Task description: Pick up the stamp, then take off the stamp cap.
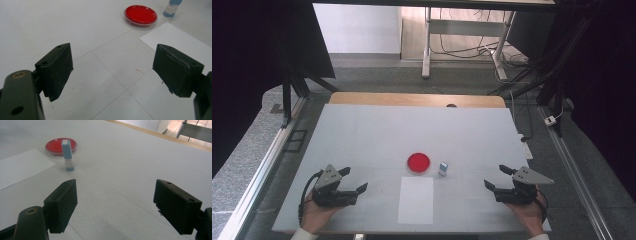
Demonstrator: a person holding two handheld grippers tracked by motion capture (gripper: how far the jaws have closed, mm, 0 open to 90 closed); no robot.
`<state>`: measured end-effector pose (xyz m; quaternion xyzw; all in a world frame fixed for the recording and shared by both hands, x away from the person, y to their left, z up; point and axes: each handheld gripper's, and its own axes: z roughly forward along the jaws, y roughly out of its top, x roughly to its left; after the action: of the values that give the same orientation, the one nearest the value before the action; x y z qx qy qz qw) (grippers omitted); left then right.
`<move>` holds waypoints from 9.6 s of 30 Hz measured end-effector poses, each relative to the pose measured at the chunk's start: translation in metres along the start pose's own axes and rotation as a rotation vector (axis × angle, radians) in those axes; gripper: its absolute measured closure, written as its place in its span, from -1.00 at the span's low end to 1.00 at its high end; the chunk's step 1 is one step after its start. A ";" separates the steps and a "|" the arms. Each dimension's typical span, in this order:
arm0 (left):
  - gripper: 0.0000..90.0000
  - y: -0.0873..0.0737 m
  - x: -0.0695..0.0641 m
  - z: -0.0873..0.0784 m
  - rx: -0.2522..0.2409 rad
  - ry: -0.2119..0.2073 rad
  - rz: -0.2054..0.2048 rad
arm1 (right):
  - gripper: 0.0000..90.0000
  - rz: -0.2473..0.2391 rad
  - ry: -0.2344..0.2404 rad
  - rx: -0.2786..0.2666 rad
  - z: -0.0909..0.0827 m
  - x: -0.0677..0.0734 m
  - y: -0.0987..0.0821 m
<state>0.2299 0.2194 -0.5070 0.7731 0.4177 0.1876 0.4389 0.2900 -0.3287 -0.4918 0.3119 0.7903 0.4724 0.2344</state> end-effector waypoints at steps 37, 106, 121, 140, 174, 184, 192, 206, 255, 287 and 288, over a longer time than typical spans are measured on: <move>-0.62 0.002 0.002 0.002 -0.011 0.013 0.029 | -0.51 0.002 0.026 0.024 0.007 0.008 0.014; -0.60 -0.001 0.000 0.016 0.042 0.018 0.045 | -0.34 -0.111 0.216 0.230 0.115 0.060 0.082; -0.60 -0.002 0.002 0.015 0.045 0.019 0.039 | -0.04 -0.131 0.181 0.261 0.126 0.064 0.072; -0.60 -0.004 0.003 0.016 0.047 0.021 0.035 | 0.39 -0.133 0.181 0.259 0.128 0.065 0.067; -0.59 -0.005 0.004 0.017 0.054 0.022 0.033 | 0.66 -0.106 0.184 0.198 0.118 0.059 0.072; -0.59 -0.005 0.005 0.018 0.054 0.021 0.037 | 0.66 -0.077 0.197 0.151 0.107 0.055 0.078; -0.59 -0.006 0.004 0.018 0.054 0.033 0.037 | 0.66 -0.045 0.208 0.105 0.099 0.056 0.084; -0.59 -0.005 0.005 0.020 0.045 0.027 0.032 | 0.66 -0.009 0.233 0.027 0.085 0.059 0.097; -0.59 -0.003 0.001 0.023 0.051 0.027 0.045 | 0.66 -0.055 0.380 -0.026 0.095 0.117 0.098; -0.57 0.012 -0.017 0.027 0.004 -0.028 0.057 | 0.66 -0.056 0.360 -0.036 0.096 0.116 0.097; -0.57 0.013 -0.018 0.028 0.006 -0.038 0.054 | 0.66 -0.056 0.359 -0.038 0.096 0.116 0.097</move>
<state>0.2440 0.1873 -0.5100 0.7888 0.3888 0.1833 0.4394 0.2993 -0.1535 -0.4560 0.1960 0.8188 0.5286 0.1086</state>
